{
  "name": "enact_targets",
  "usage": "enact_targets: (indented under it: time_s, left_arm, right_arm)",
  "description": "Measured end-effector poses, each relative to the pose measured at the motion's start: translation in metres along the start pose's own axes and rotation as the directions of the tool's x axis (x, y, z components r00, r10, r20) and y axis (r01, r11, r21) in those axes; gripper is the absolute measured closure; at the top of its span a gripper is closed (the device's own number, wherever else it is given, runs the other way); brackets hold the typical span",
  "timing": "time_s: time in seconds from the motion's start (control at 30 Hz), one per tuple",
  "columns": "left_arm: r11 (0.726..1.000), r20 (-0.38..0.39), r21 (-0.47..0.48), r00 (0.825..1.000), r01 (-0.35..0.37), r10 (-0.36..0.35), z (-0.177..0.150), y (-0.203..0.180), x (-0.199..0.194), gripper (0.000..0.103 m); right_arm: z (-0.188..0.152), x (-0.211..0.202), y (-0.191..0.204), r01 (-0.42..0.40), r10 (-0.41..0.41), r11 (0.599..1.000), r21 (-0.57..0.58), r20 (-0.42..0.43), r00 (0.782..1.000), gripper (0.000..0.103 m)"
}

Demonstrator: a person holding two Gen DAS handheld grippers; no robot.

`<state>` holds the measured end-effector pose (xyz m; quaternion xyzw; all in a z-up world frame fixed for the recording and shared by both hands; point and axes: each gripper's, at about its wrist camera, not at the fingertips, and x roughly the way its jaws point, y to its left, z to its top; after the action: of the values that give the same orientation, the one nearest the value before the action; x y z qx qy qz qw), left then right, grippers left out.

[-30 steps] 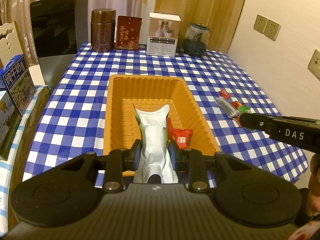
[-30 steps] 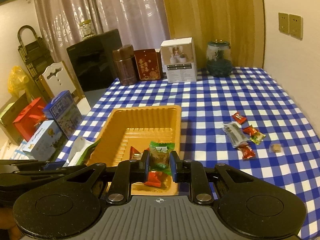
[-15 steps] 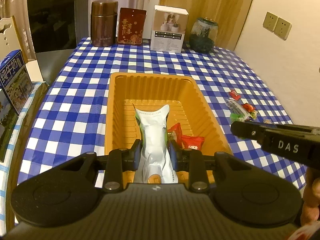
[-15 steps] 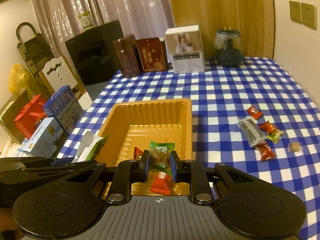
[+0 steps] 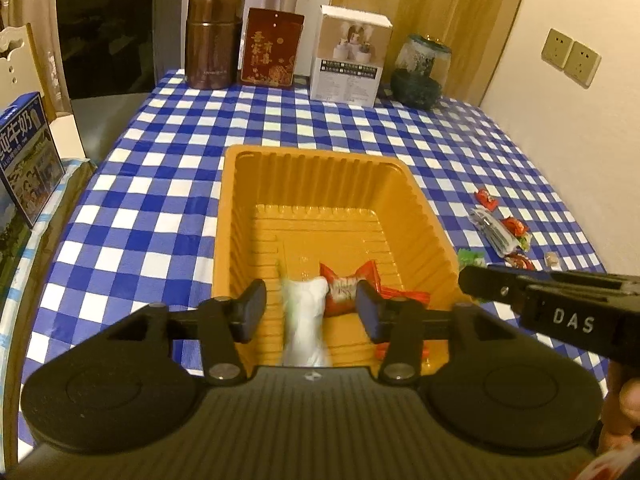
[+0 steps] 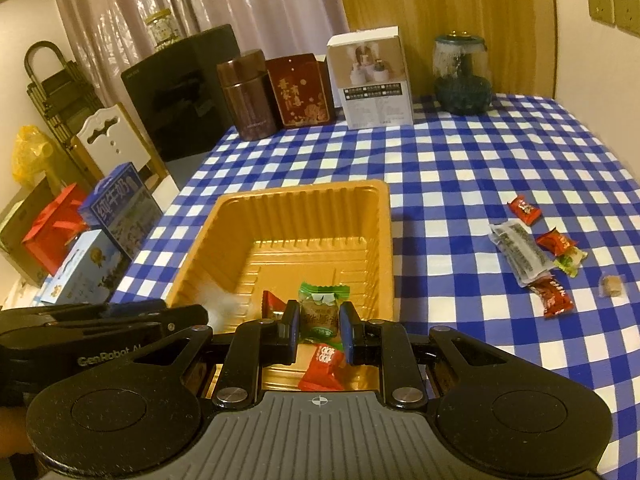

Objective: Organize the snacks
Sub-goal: 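Open the left tool to drop the white bag while the right tool releases the green cake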

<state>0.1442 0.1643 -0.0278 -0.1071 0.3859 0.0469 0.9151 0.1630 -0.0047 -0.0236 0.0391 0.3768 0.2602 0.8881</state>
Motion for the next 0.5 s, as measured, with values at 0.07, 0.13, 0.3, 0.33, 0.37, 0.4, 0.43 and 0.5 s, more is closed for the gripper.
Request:
enact_targets:
  time_s: [0.07, 0.13, 0.3, 0.33, 0.37, 0.4, 0.43, 0.5]
  left_arm:
    - [1.0, -0.001, -0.002, 1.0, -0.01, 0.01, 0.0, 0.002, -0.002, 0.058]
    - [1.0, -0.003, 0.0, 1.0, -0.016, 0.016, -0.001, 0.004, -0.005, 0.058]
    - [1.0, -0.005, 0.003, 1.0, -0.025, 0.025, -0.004, 0.006, -0.011, 0.058]
    - [1.0, -0.004, 0.005, 1.0, -0.026, 0.026, -0.004, 0.006, -0.012, 0.058]
    - [1.0, -0.004, 0.004, 1.0, -0.026, 0.026, -0.004, 0.006, -0.012, 0.058]
    - [1.0, -0.003, 0.004, 1.0, -0.026, 0.026, -0.004, 0.007, -0.013, 0.058]
    - [1.0, -0.003, 0.004, 1.0, -0.025, 0.025, -0.004, 0.007, -0.013, 0.058]
    - [1.0, -0.002, 0.005, 1.0, -0.026, 0.026, -0.004, 0.008, -0.015, 0.058]
  right_arm:
    - [0.0, 0.001, -0.001, -0.002, 0.002, 1.0, 0.002, -0.002, 1.0, 0.082]
    - [0.0, 0.002, -0.001, -0.005, 0.005, 1.0, 0.007, -0.005, 1.0, 0.082]
    - [0.0, 0.001, 0.003, -0.016, 0.016, 1.0, 0.003, -0.003, 1.0, 0.082]
    - [0.001, 0.001, 0.004, -0.019, 0.019, 1.0, 0.002, -0.002, 1.0, 0.082]
    - [0.001, 0.0, 0.005, -0.021, 0.021, 1.0, 0.001, -0.001, 1.0, 0.082]
    - [0.002, 0.0, 0.006, -0.023, 0.023, 1.0, 0.0, 0.0, 1.0, 0.082]
    - [0.002, -0.001, 0.007, -0.024, 0.024, 1.0, 0.0, 0.002, 1.0, 0.082]
    - [0.003, -0.001, 0.009, -0.027, 0.027, 1.0, -0.002, 0.002, 1.0, 0.082]
